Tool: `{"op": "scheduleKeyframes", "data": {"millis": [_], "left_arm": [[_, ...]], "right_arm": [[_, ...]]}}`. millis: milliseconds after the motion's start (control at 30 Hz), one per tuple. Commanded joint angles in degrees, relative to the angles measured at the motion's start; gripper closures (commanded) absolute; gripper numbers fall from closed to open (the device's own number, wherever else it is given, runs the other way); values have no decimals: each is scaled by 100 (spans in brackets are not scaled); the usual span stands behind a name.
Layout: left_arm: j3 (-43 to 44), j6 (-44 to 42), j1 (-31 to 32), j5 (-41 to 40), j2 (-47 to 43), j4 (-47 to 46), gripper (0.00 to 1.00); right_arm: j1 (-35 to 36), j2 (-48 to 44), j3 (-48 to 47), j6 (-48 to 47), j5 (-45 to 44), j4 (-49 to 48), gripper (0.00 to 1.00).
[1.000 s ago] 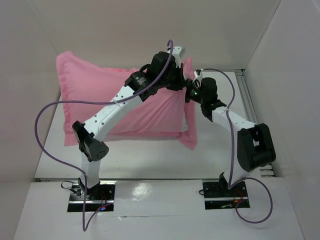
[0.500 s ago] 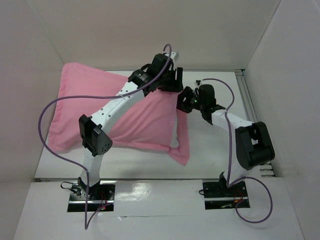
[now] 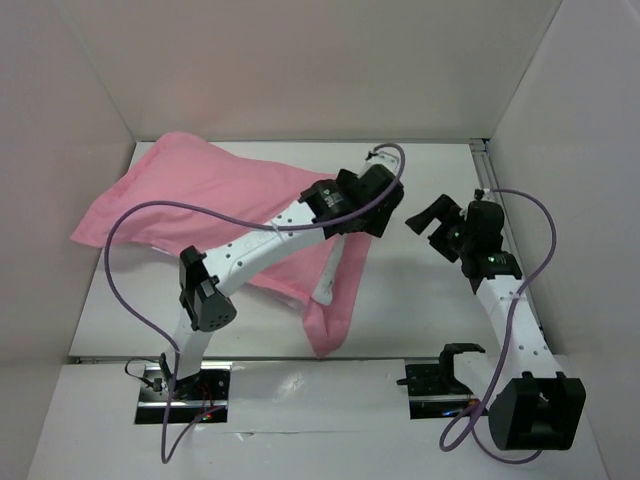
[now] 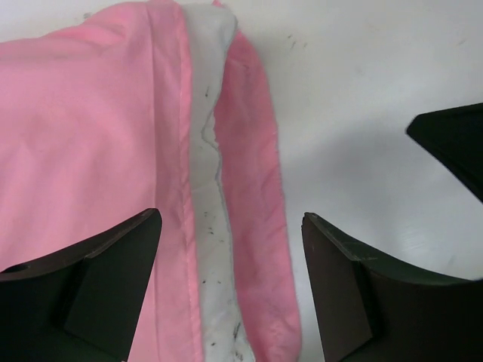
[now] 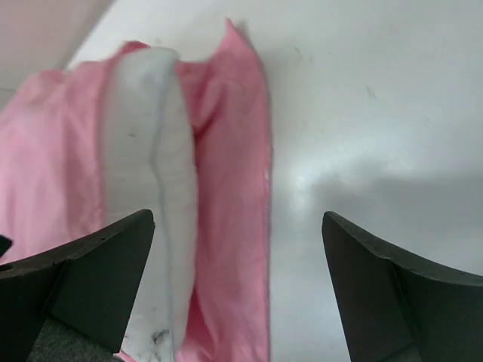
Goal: Put the pillow into the pillowcase
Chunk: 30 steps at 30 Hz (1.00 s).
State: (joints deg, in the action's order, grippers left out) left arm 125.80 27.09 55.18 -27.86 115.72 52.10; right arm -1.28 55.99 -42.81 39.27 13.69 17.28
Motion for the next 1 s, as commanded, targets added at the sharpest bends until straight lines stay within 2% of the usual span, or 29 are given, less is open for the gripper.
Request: {"op": "scheduleKeyframes", "data": {"millis": [0,100,167,300,333,600,667,700,733,800,867,967], "left_arm": [[339,-143,325,-1378,537,703,12],[402,-335,642,-2326,977,855,12],[349,-406,722,-2592,1171,916,10],[15,119,775,-3751,1575,1284,10],[-37,312,775,-4014,1655,1460,8],[-371,664,600,-4131,2147,1514,6],[-372,911,477,-4263,2340,1864,18],[-293,1234,476,-4324,2393,2031,29],[-293,1333,320,-4325,2394,2163,62],[-82,1413,204,-4203,2455,2453,100],[85,1554,125,-4149,2307,2630,100],[225,1212,125,-3851,1885,2552,100]], "right_arm": [[-101,-227,237,-349,-86,1031,1],[-101,-395,430,-349,28,1085,1],[-101,-457,493,-349,28,1085,1],[-101,-510,545,-349,81,1137,1],[-101,-510,545,-349,81,1137,1],[-101,-510,440,-349,134,1190,1],[-101,-510,440,-349,134,1190,1],[-153,-510,440,-349,134,1190,1],[-153,-510,440,-349,134,1190,1],[-153,-510,440,-349,81,1190,1],[-153,-510,440,-349,81,1190,1],[-153,-510,440,-349,81,1190,1]]}}
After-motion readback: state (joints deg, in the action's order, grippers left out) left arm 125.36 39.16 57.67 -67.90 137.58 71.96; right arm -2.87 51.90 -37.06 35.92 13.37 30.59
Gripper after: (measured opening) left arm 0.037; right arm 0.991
